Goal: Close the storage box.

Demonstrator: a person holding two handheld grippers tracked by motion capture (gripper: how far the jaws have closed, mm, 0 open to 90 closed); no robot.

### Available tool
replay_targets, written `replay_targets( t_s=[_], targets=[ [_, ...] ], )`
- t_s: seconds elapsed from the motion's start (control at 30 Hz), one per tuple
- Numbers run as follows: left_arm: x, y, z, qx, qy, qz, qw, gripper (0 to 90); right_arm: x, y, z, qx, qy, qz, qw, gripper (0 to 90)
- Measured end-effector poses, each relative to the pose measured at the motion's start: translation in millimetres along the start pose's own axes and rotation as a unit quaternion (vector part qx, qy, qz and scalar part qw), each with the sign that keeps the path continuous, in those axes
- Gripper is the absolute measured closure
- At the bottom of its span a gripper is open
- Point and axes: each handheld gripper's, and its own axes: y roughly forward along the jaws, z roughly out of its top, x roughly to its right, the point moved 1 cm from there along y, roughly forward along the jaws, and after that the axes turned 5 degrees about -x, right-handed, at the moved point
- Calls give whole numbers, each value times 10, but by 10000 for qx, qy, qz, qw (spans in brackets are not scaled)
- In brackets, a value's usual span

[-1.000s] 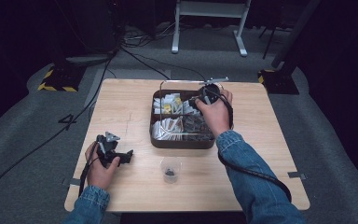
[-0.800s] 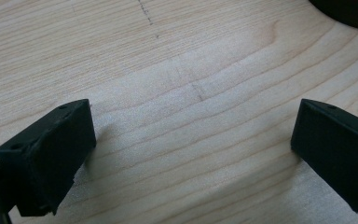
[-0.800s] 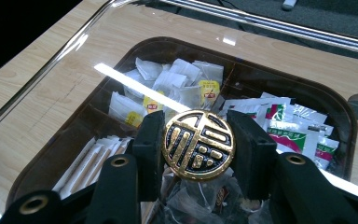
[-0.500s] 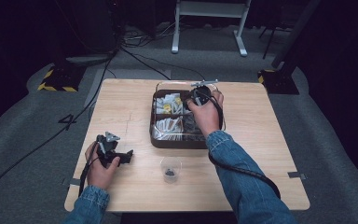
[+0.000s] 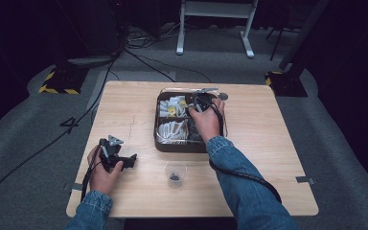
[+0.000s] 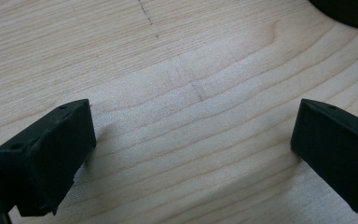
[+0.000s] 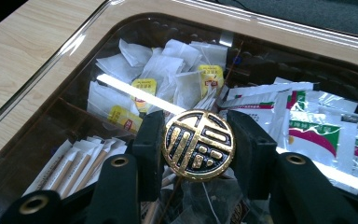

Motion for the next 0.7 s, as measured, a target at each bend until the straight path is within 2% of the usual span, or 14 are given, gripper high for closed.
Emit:
replay_targets(
  t_s=[0.7],
  targets=[
    [1, 0, 0, 1, -5, -2, 10000, 2, -42, 237, -77, -176, -51, -37, 9998, 592]
  ],
)
